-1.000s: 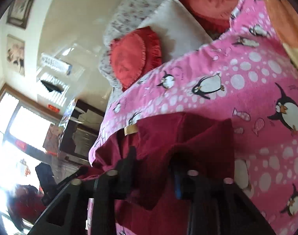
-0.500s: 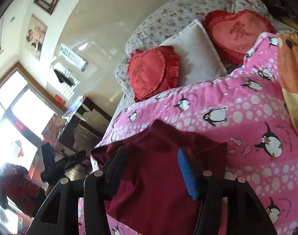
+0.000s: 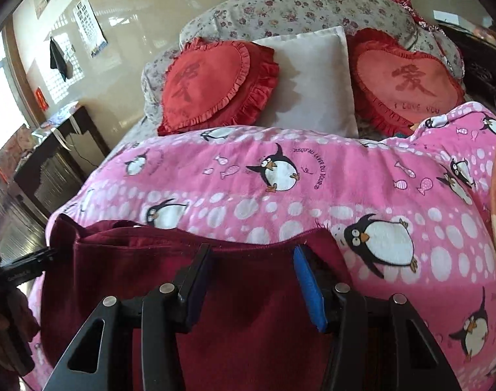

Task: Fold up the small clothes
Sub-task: 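Carry the hem over toward the collar with both tools, folding the shirt in half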

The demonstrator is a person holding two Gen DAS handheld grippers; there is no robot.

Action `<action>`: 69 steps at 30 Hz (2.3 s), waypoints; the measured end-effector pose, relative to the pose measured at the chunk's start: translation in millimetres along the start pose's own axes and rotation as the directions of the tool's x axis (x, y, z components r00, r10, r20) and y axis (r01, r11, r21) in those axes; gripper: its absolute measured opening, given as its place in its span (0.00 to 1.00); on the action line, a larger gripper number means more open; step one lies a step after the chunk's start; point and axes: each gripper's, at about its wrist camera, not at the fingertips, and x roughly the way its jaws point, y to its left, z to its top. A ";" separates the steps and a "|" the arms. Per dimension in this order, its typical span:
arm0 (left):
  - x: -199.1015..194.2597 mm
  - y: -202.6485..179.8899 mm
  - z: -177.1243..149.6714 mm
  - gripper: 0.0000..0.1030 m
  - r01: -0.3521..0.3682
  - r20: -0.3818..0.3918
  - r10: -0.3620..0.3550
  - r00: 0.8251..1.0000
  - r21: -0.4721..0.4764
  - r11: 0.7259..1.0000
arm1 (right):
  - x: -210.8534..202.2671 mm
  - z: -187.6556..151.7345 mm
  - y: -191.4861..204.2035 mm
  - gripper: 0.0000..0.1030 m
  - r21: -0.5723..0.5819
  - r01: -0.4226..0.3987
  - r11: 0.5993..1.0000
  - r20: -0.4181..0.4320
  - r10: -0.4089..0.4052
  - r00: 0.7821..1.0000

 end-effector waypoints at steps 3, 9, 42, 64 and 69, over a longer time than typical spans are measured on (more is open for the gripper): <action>3.3 5.9 2.2 0.67 0.008 -0.001 -0.008 1.000 -0.005 1.000 | 9.8 5.9 1.6 0.49 -0.027 0.042 0.999 0.028 -0.042 0.999; -32.7 15.4 -9.5 0.67 0.027 0.029 -0.027 0.999 -0.001 1.000 | -31.4 11.6 9.8 0.49 0.022 -0.042 0.999 0.055 0.040 0.998; -76.4 60.9 -131.0 0.67 0.084 -0.064 -0.089 0.994 -0.071 0.994 | 48.6 -1.0 243.0 0.41 -0.165 -0.311 0.936 -0.246 0.267 0.932; -70.1 66.1 -124.2 0.67 0.083 -0.065 -0.091 0.994 -0.109 0.991 | 41.7 3.0 257.5 0.15 -0.243 -0.371 0.896 -0.234 0.317 0.919; -70.0 65.0 -127.5 0.67 0.089 -0.069 -0.097 0.993 -0.113 0.990 | 43.2 -9.9 299.5 0.15 -0.393 -0.401 0.827 -0.292 0.301 0.908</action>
